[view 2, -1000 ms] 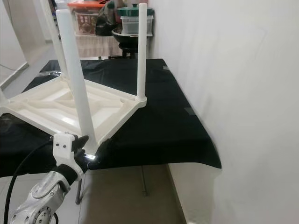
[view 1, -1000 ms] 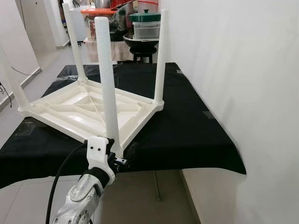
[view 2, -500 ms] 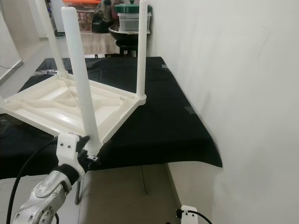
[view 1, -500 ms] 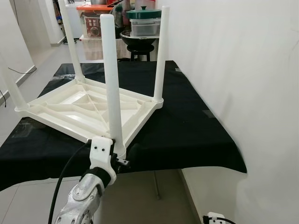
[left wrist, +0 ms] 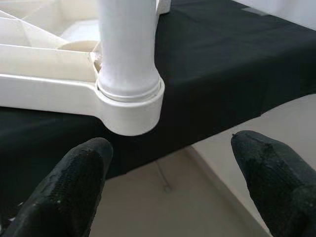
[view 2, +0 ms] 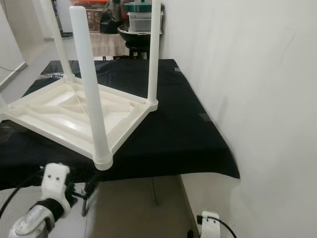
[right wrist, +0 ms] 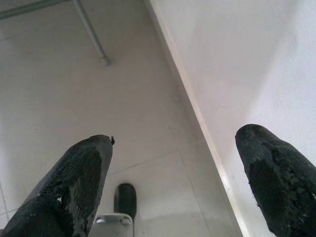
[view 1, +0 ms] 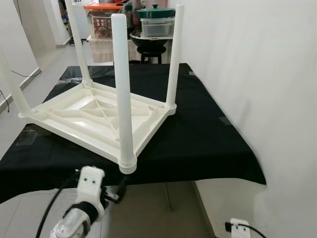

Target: Building children table

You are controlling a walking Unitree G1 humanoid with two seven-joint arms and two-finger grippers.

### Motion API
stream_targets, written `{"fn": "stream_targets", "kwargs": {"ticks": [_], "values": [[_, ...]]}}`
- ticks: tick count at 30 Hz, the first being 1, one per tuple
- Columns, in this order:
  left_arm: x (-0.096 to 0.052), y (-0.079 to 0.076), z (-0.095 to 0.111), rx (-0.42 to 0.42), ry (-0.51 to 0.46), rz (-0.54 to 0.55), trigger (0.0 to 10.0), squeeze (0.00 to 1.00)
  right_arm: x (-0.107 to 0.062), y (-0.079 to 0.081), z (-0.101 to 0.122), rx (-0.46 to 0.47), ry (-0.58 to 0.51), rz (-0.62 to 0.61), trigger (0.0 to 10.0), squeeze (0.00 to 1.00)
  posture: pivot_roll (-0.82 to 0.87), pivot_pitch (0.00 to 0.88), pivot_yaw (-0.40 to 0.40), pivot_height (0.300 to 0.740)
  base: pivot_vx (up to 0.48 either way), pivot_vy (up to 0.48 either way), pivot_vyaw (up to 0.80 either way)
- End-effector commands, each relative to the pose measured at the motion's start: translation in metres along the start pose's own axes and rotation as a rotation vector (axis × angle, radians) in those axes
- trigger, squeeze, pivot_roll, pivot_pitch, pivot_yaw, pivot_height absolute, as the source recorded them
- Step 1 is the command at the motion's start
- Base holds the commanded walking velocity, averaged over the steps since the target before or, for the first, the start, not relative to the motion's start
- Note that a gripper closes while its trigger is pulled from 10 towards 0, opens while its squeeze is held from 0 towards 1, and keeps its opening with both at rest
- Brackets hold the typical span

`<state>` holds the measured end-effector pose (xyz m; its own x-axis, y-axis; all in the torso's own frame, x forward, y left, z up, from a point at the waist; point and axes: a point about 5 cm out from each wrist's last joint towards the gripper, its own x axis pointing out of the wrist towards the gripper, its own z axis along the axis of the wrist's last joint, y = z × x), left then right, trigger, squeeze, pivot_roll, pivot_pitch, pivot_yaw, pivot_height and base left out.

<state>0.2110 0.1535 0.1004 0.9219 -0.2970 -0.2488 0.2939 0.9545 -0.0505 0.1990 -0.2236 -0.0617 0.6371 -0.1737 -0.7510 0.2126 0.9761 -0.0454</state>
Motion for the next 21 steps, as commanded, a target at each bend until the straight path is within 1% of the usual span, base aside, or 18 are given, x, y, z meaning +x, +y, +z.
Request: {"fn": "stream_targets", "kwargs": {"ticks": [1,2,5,6,7,9,10,11,12,14,16,19,20,21], "values": [[-0.010,0.007,-0.005,-0.002,0.021,0.035,10.0,0.00,-0.026,0.035,0.152,-0.273,-0.469,0.139,10.0,0.00,0.02,0.000,-0.067,0.740,0.000,0.000,0.00],[-0.014,0.009,-0.007,-0.007,0.022,0.050,10.0,0.00,-0.027,0.034,0.147,-0.285,-0.464,0.146,10.0,0.00,0.02,0.000,-0.067,0.740,0.000,0.000,0.00],[-0.016,0.010,-0.008,-0.009,0.023,0.059,10.0,0.00,-0.029,0.034,0.145,-0.292,-0.459,0.149,10.0,0.00,0.02,0.000,-0.067,0.740,0.000,0.000,0.00],[-0.020,0.016,-0.015,-0.011,0.034,0.091,10.0,0.00,-0.024,0.026,0.134,-0.296,-0.409,0.092,10.0,0.00,0.01,0.000,-0.059,0.740,0.000,0.000,0.00],[-0.020,0.016,-0.015,-0.011,0.034,0.091,10.0,0.00,-0.024,0.026,0.134,-0.296,-0.409,0.092,10.0,0.00,0.01,0.000,-0.059,0.740,0.000,0.000,0.00],[-0.021,0.027,-0.026,-0.043,0.053,0.135,10.0,0.00,-0.015,0.018,0.130,-0.306,-0.358,0.028,10.0,0.00,0.01,0.000,-0.058,0.740,0.000,0.000,0.00],[-0.020,0.035,-0.033,-0.065,0.069,0.168,10.0,0.00,-0.007,0.014,0.128,-0.315,-0.321,-0.005,10.0,0.00,0.00,0.000,-0.064,0.740,0.000,0.000,0.00],[-0.020,0.035,-0.033,-0.065,0.069,0.168,10.0,0.00,-0.007,0.014,0.128,-0.315,-0.321,-0.005,10.0,0.00,0.00,0.000,-0.064,0.740,0.000,0.000,0.00],[-0.020,0.040,-0.038,-0.080,0.080,0.190,10.0,0.00,-0.003,0.012,0.128,-0.321,-0.296,-0.027,10.0,0.00,0.00,0.000,-0.065,0.740,0.000,0.000,0.00],[-0.020,0.053,-0.055,-0.106,0.123,0.238,10.0,0.00,0.004,0.007,0.125,-0.356,-0.248,-0.071,10.0,0.00,0.00,0.000,-0.073,0.740,0.000,0.000,0.00],[-0.020,0.065,-0.077,-0.153,0.181,0.281,10.0,0.00,0.010,0.000,0.115,-0.368,-0.169,-0.101,10.0,0.00,-0.01,0.000,-0.081,0.740,0.000,0.000,0.00],[-0.020,0.065,-0.079,-0.158,0.185,0.284,10.0,0.00,0.010,0.000,0.114,-0.368,-0.161,-0.103,10.0,0.00,-0.01,0.000,-0.081,0.740,0.000,0.000,0.00],[-0.024,0.074,-0.102,-0.199,0.255,0.336,10.0,0.00,0.013,-0.008,0.094,-0.362,-0.069,-0.119,10.0,0.00,0.00,0.000,-0.092,0.740,0.000,0.000,0.00],[-0.026,0.077,-0.111,-0.223,0.279,0.358,10.0,0.00,0.014,-0.010,0.087,-0.347,-0.039,-0.114,10.0,0.00,0.02,0.000,-0.100,0.740,0.000,0.000,0.00]]}}
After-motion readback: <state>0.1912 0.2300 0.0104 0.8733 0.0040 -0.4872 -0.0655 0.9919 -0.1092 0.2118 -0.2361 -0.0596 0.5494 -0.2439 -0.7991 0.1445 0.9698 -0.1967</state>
